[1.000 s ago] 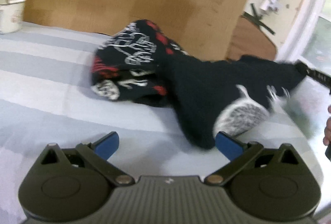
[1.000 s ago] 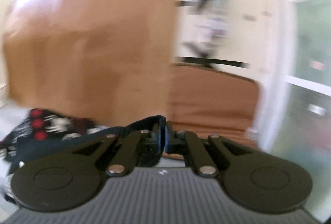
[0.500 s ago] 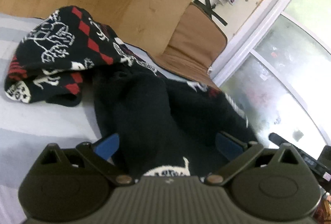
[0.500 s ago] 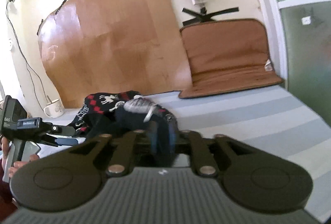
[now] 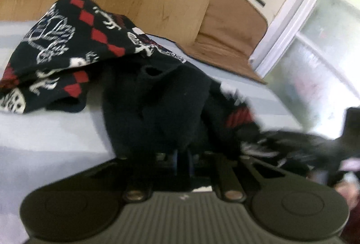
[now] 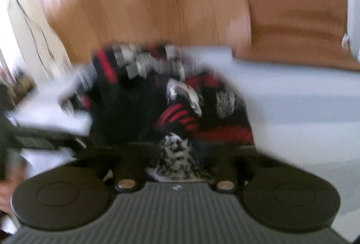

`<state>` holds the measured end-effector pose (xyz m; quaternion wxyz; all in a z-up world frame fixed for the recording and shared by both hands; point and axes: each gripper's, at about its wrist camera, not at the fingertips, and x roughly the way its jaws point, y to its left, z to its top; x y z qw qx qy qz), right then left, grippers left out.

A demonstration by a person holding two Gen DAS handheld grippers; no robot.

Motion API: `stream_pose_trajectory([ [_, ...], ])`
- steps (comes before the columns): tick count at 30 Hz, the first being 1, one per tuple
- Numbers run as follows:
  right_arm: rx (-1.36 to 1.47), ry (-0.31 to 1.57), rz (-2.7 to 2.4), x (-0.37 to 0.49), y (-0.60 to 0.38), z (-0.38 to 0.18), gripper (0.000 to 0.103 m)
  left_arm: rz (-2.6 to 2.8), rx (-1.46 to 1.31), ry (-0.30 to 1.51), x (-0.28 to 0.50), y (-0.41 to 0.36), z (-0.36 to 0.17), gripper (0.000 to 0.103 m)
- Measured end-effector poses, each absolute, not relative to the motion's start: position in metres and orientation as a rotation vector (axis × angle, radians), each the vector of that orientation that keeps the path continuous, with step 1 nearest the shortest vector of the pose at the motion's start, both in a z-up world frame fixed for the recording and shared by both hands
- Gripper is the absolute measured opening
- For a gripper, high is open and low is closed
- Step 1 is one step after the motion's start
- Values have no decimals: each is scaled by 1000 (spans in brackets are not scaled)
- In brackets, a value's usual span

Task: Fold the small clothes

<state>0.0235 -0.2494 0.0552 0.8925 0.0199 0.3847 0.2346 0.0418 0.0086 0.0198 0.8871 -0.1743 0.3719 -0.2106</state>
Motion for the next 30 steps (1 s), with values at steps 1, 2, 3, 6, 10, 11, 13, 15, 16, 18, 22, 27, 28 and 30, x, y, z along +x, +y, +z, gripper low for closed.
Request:
stream_pose_trajectory([
  [1,58,789,488,21,-246,57,10,-454,-381,755,35,19,25,7],
  [2,107,783,520,16,-248,63,10,-463,-384,725,26,31,33,7],
  [3,180,780,565,10,-252,74,9,-475,-390,687,12,44,44,7],
  [6,308,754,741,-17,-265,106,8,-526,-405,569,-39,87,70,7],
  [10,190,808,852,-49,-257,114,23,-525,-357,508,-101,122,71,25],
  [11,132,828,834,-50,-252,112,30,-509,-357,518,-109,127,66,51],
  [13,71,819,743,-39,-249,115,52,-434,-353,500,-117,135,59,76],
  [15,51,751,662,-21,-238,127,52,-390,-393,499,-119,148,52,77],
  [16,28,717,657,-14,-226,131,54,-374,-435,494,-117,156,49,77],
  [18,-64,642,660,-3,-186,134,61,-353,-492,488,-112,168,46,77],
  [22,-301,566,711,24,-94,108,73,-319,-519,501,-104,172,42,77],
  [27,-548,506,786,48,-2,63,47,-283,-521,495,-115,177,43,78],
  [28,-546,519,768,62,6,61,9,-275,-518,495,-117,178,43,78],
  [30,-446,547,738,85,0,73,9,-265,-507,496,-118,179,45,78],
])
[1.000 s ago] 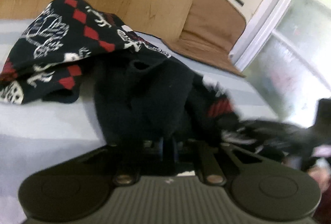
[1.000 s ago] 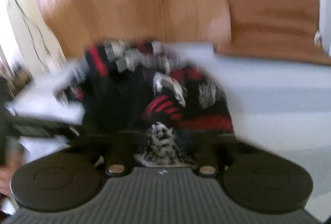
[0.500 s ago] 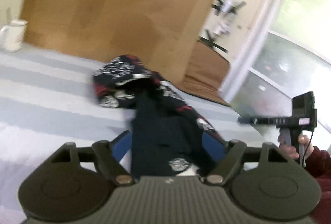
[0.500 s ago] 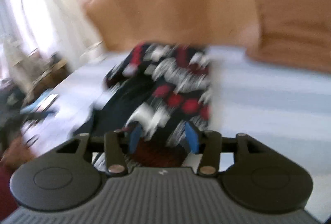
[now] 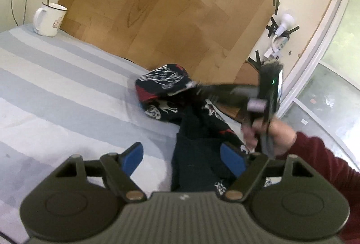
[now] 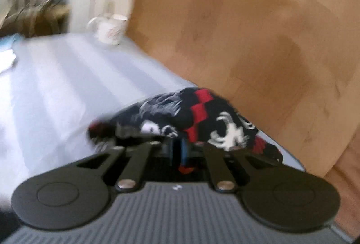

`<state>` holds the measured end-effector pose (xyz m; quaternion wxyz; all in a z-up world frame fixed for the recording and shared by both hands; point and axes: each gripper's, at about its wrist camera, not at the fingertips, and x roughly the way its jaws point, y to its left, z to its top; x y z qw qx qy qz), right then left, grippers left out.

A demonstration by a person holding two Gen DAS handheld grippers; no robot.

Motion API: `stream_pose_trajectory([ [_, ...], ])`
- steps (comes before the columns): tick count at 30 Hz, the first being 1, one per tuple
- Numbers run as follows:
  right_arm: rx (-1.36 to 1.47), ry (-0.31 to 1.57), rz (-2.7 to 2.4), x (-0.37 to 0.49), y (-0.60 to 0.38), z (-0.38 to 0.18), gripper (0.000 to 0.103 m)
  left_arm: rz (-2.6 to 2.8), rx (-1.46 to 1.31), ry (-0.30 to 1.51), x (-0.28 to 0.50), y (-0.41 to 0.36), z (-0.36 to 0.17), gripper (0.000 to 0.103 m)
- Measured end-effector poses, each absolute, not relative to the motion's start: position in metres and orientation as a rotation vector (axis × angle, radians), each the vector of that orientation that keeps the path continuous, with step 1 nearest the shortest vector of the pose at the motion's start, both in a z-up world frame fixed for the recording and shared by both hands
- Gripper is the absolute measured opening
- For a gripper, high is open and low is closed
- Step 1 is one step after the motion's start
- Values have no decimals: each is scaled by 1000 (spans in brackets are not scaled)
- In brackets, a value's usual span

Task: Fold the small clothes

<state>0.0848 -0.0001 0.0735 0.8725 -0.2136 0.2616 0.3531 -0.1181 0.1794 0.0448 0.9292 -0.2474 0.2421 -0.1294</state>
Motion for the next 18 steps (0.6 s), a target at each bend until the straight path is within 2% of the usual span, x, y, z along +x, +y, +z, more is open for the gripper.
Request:
stream_pose_trajectory([
  [5,-43,448,588,118,-106,149,9,-294,-470,511,-94,172,51,79],
  [8,60,392,406,120,-186,166,9,-325,-421,533,-62,154,55,81],
  [11,116,385,194,113,-264,155,9,-365,-403,568,-30,133,55,84],
  [14,226,464,-13,110,-336,120,11,-401,-361,597,-9,109,54,85],
  [15,251,500,-103,107,-359,106,17,-412,-346,614,-4,101,52,85],
  [17,297,563,-262,99,-398,80,20,-429,-319,635,0,90,48,86],
  [18,329,591,-326,94,-413,67,29,-432,-306,642,0,88,45,87],
])
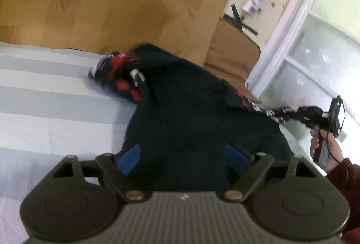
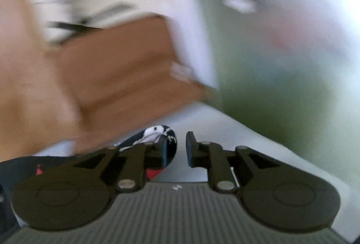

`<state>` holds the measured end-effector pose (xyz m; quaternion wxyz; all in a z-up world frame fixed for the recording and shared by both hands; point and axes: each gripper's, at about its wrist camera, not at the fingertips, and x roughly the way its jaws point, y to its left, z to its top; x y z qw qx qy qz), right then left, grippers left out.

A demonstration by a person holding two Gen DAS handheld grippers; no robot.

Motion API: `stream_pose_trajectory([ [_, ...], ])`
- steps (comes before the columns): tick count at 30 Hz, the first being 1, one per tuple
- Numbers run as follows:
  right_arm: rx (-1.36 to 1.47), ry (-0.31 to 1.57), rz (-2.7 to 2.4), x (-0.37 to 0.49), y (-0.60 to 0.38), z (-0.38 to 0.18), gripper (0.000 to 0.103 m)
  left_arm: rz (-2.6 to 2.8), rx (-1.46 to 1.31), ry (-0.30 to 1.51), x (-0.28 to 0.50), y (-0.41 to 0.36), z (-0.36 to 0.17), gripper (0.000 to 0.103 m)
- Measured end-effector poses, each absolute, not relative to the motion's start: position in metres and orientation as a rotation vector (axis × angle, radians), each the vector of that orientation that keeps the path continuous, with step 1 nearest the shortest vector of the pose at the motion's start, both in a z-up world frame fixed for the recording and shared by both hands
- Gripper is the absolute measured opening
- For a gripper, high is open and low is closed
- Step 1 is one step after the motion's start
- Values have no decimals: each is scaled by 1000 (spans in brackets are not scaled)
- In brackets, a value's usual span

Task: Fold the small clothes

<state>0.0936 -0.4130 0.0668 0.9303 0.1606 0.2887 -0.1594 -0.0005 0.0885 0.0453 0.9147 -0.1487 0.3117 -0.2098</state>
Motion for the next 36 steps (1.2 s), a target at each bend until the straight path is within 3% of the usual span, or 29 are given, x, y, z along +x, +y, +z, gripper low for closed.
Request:
stream_pose_trajectory([
  [1,370,611,-352,90,-422,56,50,-432,-291,650,-1,85,43,88],
  [3,490,652,-359,78,-440,39,73,-425,-278,662,-3,85,39,88],
  [7,558,703,-170,60,-426,34,73,-417,-284,668,-9,89,37,87],
  [10,510,657,31,40,-397,48,74,-422,-259,667,-13,88,41,78],
  [14,395,679,405,19,-332,68,74,-447,-233,666,-19,87,44,51],
  [17,202,728,667,15,-259,73,74,-457,-248,689,-21,90,40,20],
  [20,-24,787,885,3,-187,64,74,-460,-269,712,-25,92,35,5],
  [23,-182,854,981,-9,-142,44,75,-471,-269,700,-35,93,36,3],
  [24,-235,876,974,-11,-133,36,72,-481,-269,689,-40,94,39,3],
  [25,-282,881,949,-11,-127,28,62,-495,-270,676,-46,95,42,3],
  [26,-321,835,926,-14,-127,27,48,-511,-270,663,-51,96,45,3],
  [27,-342,821,907,-15,-129,28,21,-530,-268,647,-57,97,50,2],
  [28,-306,839,903,-9,-138,30,6,-556,-260,625,-65,98,55,2],
  [34,-143,785,742,-21,-218,76,6,-608,-207,514,-98,103,79,8],
  [36,-68,743,697,-37,-252,92,6,-563,-229,501,-95,112,82,22],
])
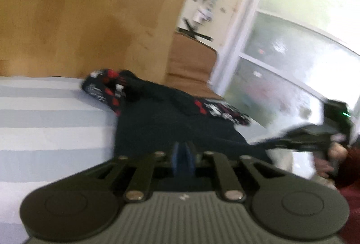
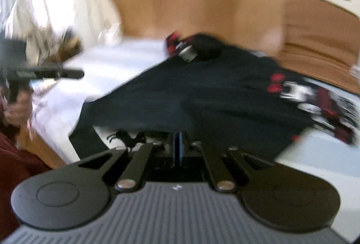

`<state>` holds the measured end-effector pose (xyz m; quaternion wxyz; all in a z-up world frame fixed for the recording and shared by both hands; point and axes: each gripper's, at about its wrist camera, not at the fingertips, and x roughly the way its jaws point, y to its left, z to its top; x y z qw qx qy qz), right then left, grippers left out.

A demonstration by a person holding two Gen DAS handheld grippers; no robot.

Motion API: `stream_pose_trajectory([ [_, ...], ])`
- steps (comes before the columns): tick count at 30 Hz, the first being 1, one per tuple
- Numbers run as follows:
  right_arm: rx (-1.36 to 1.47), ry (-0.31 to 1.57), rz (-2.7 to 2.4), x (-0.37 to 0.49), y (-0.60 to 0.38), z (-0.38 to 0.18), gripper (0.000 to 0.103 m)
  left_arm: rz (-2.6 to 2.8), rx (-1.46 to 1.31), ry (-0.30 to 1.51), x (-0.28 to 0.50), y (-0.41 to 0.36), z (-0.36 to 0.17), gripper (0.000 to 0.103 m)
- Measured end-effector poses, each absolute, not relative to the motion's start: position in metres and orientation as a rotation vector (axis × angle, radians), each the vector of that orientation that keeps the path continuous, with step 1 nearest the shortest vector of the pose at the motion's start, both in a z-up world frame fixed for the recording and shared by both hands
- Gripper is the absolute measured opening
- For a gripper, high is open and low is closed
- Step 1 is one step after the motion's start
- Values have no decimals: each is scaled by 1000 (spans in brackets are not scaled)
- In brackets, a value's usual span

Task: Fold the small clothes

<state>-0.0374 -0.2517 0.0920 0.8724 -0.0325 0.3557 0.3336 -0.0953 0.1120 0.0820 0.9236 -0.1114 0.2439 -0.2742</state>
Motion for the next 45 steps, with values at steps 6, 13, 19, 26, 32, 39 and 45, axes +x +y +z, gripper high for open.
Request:
stream_pose_trajectory([
  [6,48,783,635,-98,-323,85,7,-435,-319,564,-58,132,74,46],
  [13,90,713,497,-52,-336,77,65,-368,-283,635,9,121,84,66],
  [19,-27,591,418,47,-287,67,68,-333,-362,700,82,116,79,77],
  [26,-222,684,422,151,-228,7,77,-323,-409,778,157,89,55,95],
  [32,-229,723,353,192,-234,-4,9,-149,-257,800,196,55,44,18],
  [39,-89,527,-7,184,-335,63,9,-100,-407,667,126,121,57,14],
  [45,-5,549,-260,170,-408,66,12,-98,-495,637,0,159,46,22],
])
